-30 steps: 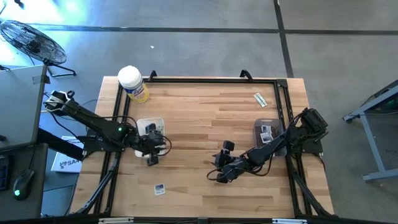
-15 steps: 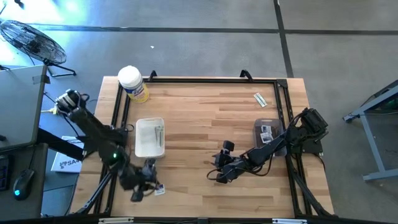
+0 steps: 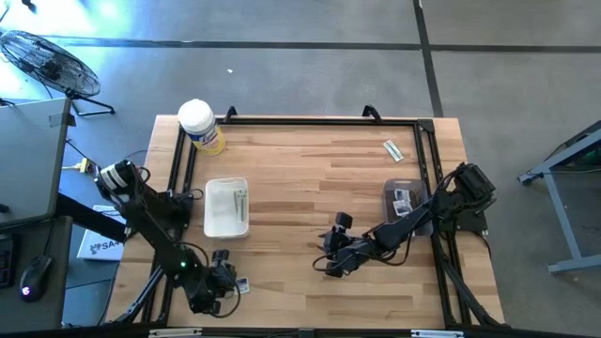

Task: Pick & Place First Aid Supplies
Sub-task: Put the blue alcohol pad into the black bin

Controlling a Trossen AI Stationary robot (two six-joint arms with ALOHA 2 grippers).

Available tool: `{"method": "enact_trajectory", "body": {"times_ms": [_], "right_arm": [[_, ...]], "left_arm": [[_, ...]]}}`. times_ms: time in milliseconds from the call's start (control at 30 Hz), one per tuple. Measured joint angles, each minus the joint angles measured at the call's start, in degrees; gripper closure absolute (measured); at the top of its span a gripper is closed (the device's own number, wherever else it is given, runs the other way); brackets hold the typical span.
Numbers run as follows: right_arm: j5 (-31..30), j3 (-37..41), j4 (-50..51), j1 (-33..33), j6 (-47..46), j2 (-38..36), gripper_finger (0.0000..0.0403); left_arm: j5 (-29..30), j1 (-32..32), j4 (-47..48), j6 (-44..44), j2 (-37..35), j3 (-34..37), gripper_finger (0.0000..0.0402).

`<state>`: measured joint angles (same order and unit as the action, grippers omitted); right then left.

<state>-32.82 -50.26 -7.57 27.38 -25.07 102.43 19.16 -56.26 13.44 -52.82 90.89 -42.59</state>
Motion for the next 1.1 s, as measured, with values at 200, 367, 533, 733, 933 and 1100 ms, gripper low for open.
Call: {"method": "enact_trajectory", "body": {"times_ms": [200,367,533,733,933,1100], "right_arm": [[0.0,0.0,0.0,-0.02,0.05,0.0,0.0263],[1.19,0.0,-1.03,-0.02,0.54,0.0,0.0263],[1.74,0.0,-3.82,0.04,3.09,0.0,0.0263],[1.63,0.0,-3.89,0.03,3.9,0.0,0.0263],[5.07,0.0,-7.47,0.02,8.39,0.0,0.0263],[7.88,0.0,-12.44,0.07,13.24,0.0,0.0263]], "left_arm": [[4.98,0.01,-2.02,2.61,3.43,-0.15,0.0307],[15.9,2.01,-6.7,8.86,5.27,0.06,0.0307],[15.54,8.01,-12.11,12.05,9.26,-0.15,0.0307],[15.0,12.04,-19.86,18.8,11.46,-0.11,0.0307],[20.1,14.09,-22.94,26.03,11.71,-1.17,0.0307],[20.72,14.25,-14.76,26.72,8.36,-3.92,0.0307]]}}
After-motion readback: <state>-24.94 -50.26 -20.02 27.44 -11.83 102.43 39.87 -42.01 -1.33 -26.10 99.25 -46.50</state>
